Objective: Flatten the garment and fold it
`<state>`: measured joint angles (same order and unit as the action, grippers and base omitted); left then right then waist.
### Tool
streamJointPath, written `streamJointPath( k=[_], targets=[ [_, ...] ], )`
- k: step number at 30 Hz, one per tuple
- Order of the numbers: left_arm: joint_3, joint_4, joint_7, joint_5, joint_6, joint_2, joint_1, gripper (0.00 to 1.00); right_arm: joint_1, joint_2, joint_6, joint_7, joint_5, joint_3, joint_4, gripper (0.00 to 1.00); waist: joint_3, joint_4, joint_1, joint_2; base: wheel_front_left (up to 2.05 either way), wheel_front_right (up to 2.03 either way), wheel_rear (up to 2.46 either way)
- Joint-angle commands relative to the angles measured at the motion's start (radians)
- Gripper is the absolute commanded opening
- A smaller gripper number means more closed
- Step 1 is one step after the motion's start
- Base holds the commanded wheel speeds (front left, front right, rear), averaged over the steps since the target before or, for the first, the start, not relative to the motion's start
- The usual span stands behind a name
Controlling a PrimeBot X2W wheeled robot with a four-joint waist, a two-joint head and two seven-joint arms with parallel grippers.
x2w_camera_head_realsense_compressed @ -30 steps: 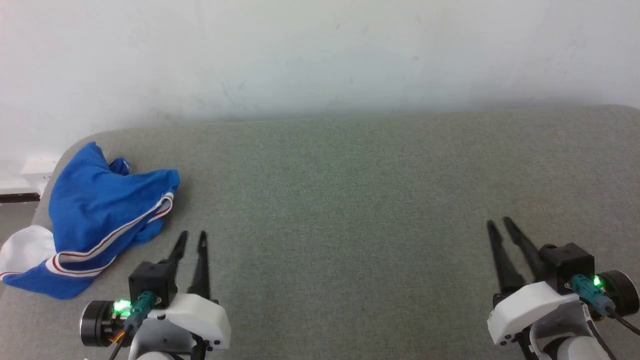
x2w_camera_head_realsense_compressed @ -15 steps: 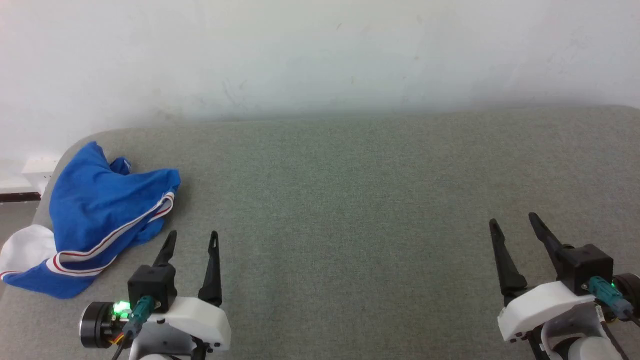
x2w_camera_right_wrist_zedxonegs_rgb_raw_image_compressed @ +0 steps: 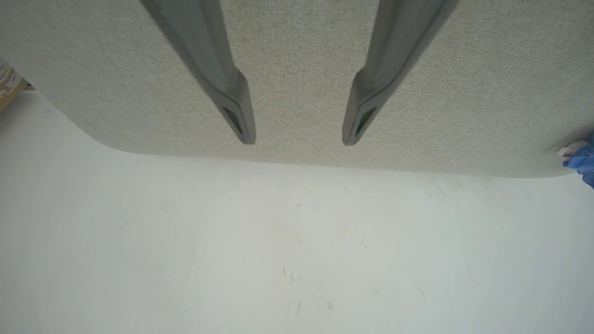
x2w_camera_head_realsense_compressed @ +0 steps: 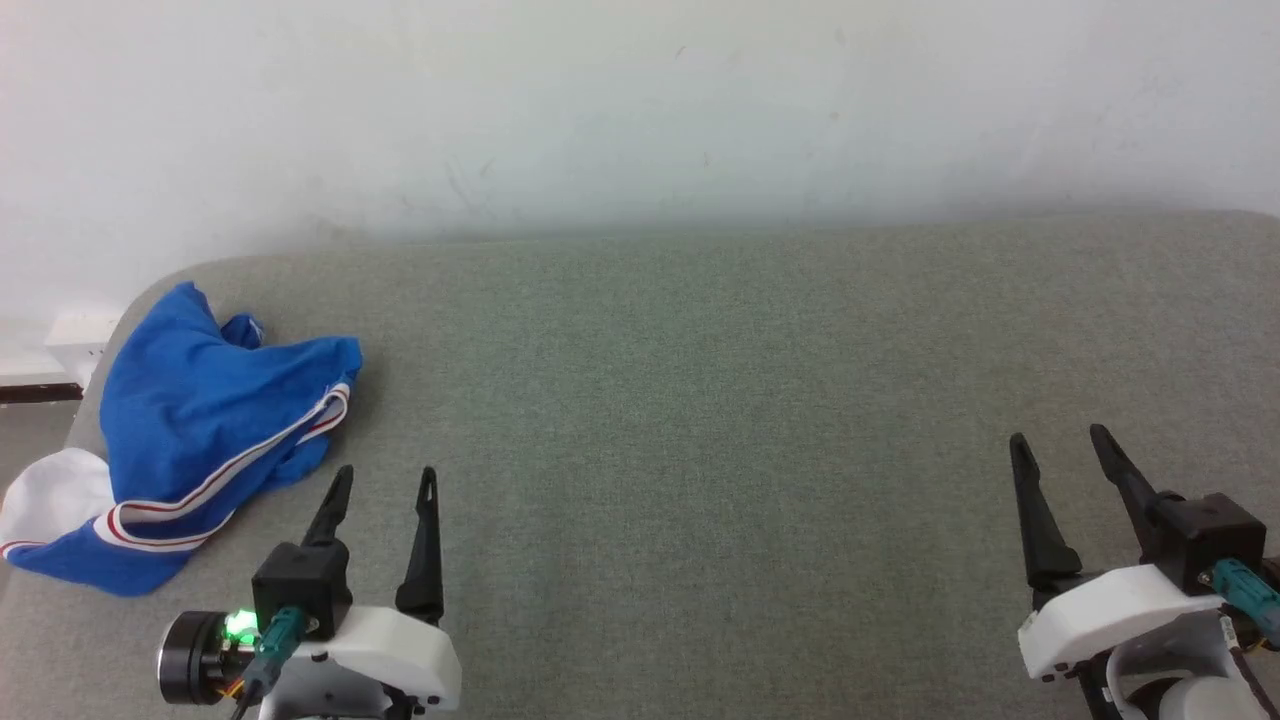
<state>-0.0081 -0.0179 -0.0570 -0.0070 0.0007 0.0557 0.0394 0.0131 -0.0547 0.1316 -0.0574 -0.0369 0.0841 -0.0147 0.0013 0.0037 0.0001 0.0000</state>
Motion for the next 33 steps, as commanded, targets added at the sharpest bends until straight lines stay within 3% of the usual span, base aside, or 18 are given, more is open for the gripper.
streamJointPath(
  k=[1, 17, 33],
  targets=[
    [0.0, -0.007, -0.012, -0.005, -0.005, 0.001, 0.013, 1.0, 0.011, 0.001, 0.0, -0.012, -0.006, 0.007, -0.003, 1.0, 0.0, 0.001, 0.0, 0.0, 0.0, 0.0, 0.0],
    [0.011, -0.006, -0.043, -0.014, 0.001, 0.0, 0.027, 1.0, 0.022, 0.002, 0.0, -0.043, -0.007, 0.014, -0.013, 1.0, 0.0, 0.036, 0.0, 0.0, 0.0, 0.0, 0.0],
    [0.015, -0.004, -0.076, -0.024, 0.006, -0.002, 0.041, 1.0, 0.017, 0.002, 0.0, -0.076, -0.004, -0.008, -0.047, 1.0, 0.01, 0.117, 0.0, 0.0, 0.0, 0.0, 0.0]
  ],
)
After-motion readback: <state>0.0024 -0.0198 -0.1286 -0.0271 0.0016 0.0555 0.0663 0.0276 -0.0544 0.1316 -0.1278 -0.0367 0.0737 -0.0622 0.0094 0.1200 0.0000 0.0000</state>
